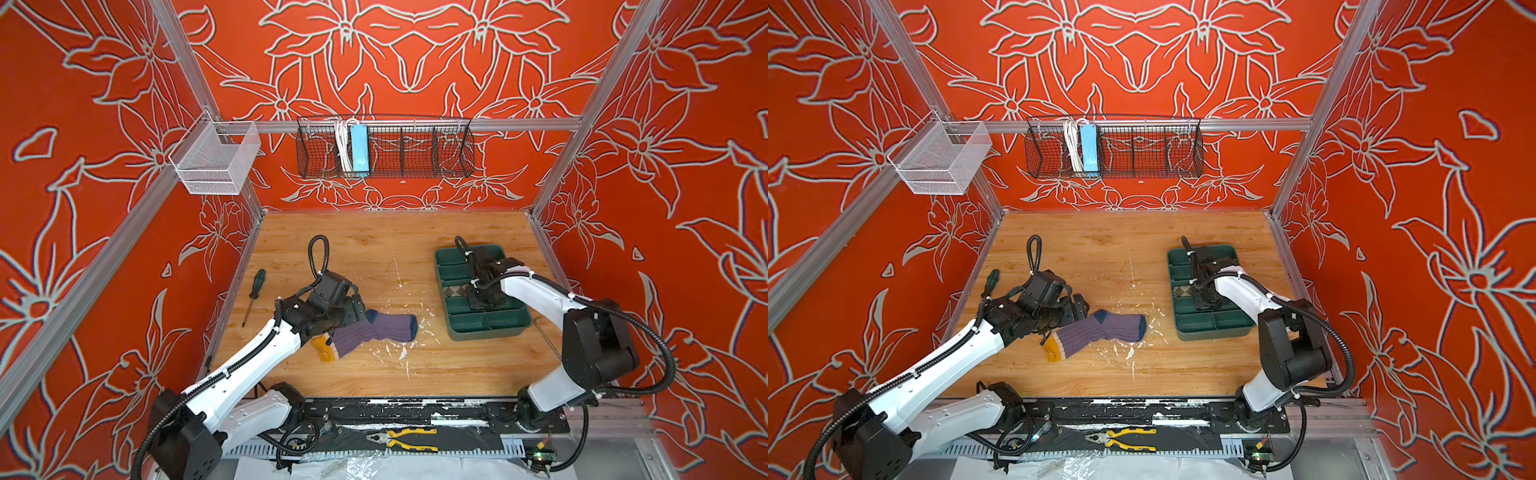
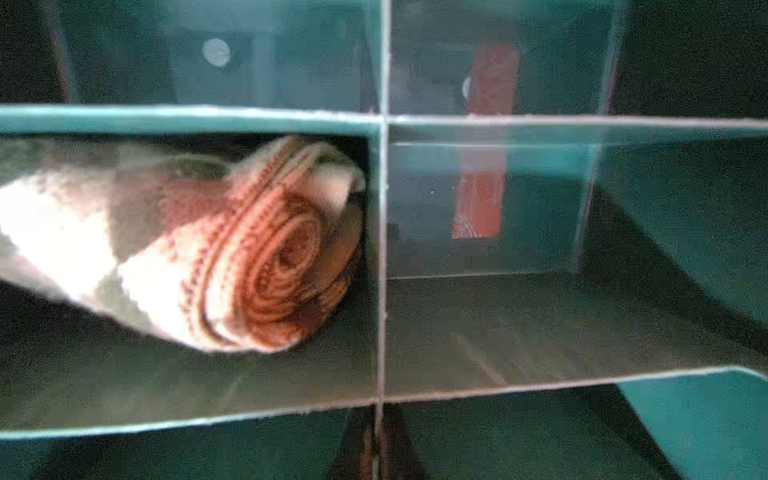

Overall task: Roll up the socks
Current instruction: 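Raise the right gripper out of the tray and move toward the purple sock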

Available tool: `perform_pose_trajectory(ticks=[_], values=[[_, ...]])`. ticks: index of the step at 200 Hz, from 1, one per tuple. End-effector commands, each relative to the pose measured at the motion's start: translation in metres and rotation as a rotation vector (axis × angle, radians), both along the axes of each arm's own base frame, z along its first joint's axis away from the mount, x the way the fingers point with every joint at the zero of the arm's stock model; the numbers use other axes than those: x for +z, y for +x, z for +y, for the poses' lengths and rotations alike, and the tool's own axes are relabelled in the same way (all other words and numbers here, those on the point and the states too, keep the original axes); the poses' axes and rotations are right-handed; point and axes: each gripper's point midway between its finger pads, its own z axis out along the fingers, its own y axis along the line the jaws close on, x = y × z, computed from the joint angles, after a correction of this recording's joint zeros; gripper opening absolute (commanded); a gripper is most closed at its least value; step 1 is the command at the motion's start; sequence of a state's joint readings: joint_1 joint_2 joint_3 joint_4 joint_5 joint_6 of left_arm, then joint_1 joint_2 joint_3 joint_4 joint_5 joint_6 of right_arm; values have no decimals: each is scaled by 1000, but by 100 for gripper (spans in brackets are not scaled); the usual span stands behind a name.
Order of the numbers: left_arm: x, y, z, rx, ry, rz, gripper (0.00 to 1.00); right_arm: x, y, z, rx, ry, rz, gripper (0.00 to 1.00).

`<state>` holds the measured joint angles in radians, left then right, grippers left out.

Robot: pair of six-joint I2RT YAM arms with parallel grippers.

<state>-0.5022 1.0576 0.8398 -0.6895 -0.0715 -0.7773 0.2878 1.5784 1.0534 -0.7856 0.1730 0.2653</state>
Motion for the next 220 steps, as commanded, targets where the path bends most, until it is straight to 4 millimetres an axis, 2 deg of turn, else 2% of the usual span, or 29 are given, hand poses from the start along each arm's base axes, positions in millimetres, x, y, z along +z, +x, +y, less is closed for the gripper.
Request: perform_pose_trajectory(ticks=[1, 17, 66, 85, 104, 124, 141, 187, 220], values=[[11, 9, 1, 7, -23, -25, 97, 5, -8, -38, -82, -91, 15, 0], [9, 10, 3, 2, -21, -18, 97, 6, -3, -46, -103, -80, 5, 0], [0, 7, 9, 8, -5, 21, 97, 13, 6, -42, -64, -62, -3, 0], [-3, 5, 14, 30, 10, 42, 97, 24, 9, -37, -55, -34, -21, 19], [-3, 4, 20, 59, 26, 56, 97, 42, 11, -30, -41, 9, -58, 36], [-2, 4, 22, 77, 31, 62, 97, 69, 14, -17, -14, 77, -134, 42], [1, 3, 23, 88, 20, 64, 97, 97, 15, -6, 3, 149, -204, 44], [13, -3, 27, 71, 22, 21, 97, 164, -1, 45, 75, 458, -379, 47], [20, -6, 32, 81, 22, 0, 97, 189, -19, 81, 124, 651, -439, 44]])
